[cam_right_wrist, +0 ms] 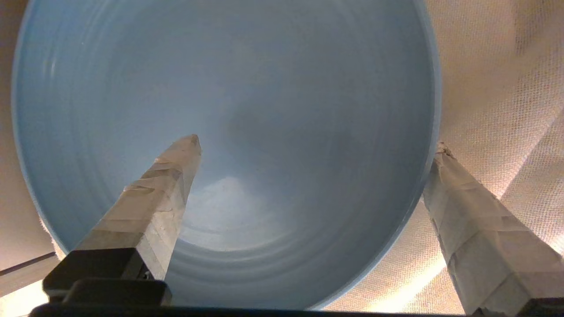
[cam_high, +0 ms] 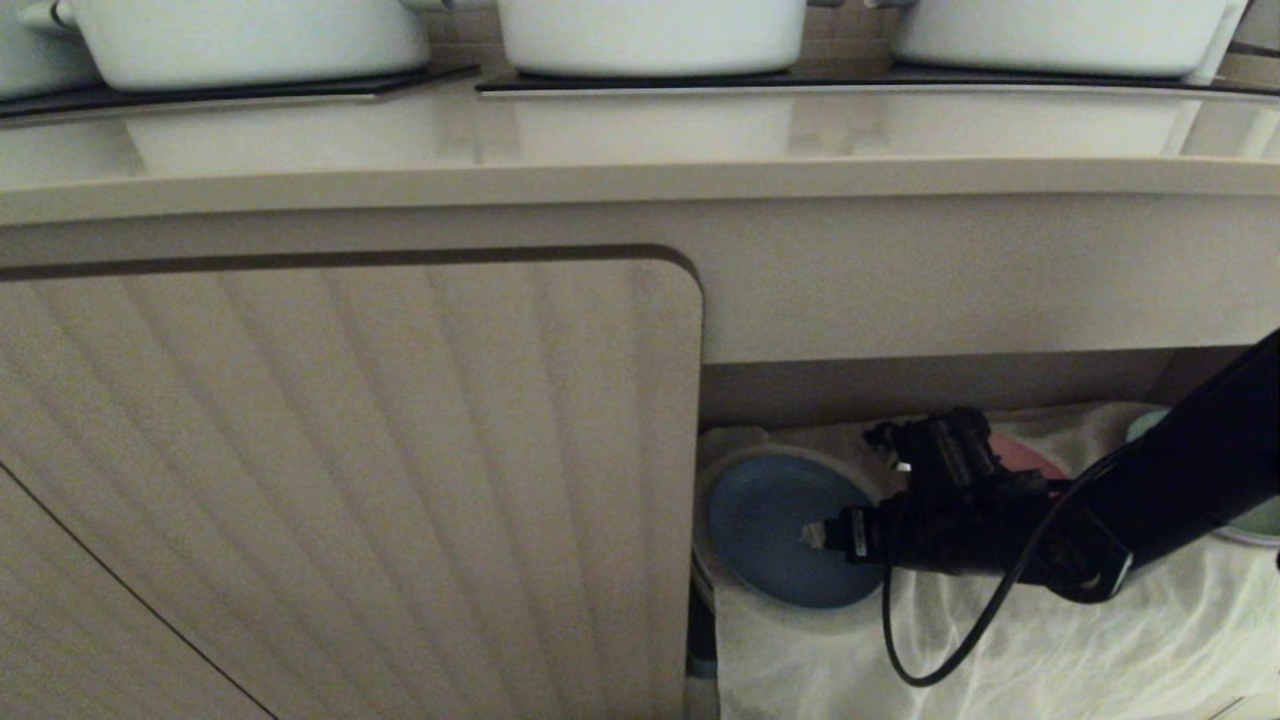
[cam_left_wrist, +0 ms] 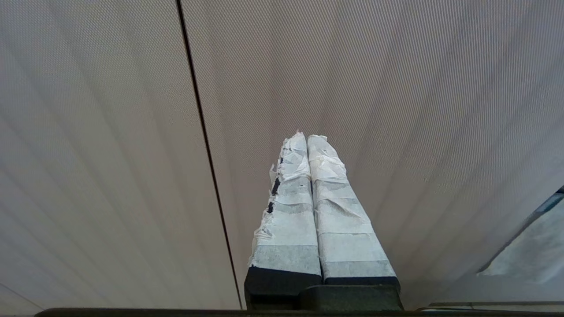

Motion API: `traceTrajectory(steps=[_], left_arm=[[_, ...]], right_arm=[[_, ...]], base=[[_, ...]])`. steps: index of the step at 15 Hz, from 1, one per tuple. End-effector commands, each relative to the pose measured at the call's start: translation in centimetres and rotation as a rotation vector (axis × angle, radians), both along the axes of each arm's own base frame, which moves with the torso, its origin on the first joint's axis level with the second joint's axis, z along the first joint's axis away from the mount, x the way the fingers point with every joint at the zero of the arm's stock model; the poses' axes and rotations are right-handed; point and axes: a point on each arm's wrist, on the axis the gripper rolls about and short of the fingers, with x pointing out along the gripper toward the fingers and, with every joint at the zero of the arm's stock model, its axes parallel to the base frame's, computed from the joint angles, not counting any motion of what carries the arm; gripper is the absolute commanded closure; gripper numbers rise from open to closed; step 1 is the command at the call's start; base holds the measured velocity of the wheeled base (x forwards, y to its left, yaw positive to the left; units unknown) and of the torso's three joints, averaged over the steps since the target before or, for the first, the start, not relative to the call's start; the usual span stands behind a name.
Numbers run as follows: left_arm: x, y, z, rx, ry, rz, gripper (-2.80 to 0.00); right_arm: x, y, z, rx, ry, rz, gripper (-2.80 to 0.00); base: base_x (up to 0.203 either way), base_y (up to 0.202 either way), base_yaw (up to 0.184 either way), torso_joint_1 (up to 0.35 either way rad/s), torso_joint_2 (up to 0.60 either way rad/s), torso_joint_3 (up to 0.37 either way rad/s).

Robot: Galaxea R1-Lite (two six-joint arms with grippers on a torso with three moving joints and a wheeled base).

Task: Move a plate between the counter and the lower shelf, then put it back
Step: Pick up the plate in the cupboard

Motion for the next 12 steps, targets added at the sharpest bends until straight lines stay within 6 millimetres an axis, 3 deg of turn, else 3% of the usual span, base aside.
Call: traceTrajectory(steps=[1, 2, 12], left_arm=[[0.00, 0.00, 0.00, -0.001, -0.001, 0.000, 0.00], [0.00, 0.00, 0.00, -0.001, -0.001, 0.000, 0.00], [0.00, 0.00, 0.00, -0.001, -0.001, 0.000, 0.00]], right_arm=[[0.00, 0.02, -0.03, 0.003, -0.002, 0.000, -2.80], [0.02, 0.02, -0.02, 0.003, -0.004, 0.000, 0.00], [0.02, 0.03, 0.16, 0.006, -0.012, 0.000, 0.00]], base=[[0.000, 0.000, 0.000, 0.000, 0.00, 0.000], [0.000, 0.000, 0.000, 0.000, 0.00, 0.000], [0.000, 0.000, 0.000, 0.000, 0.00, 0.000]])
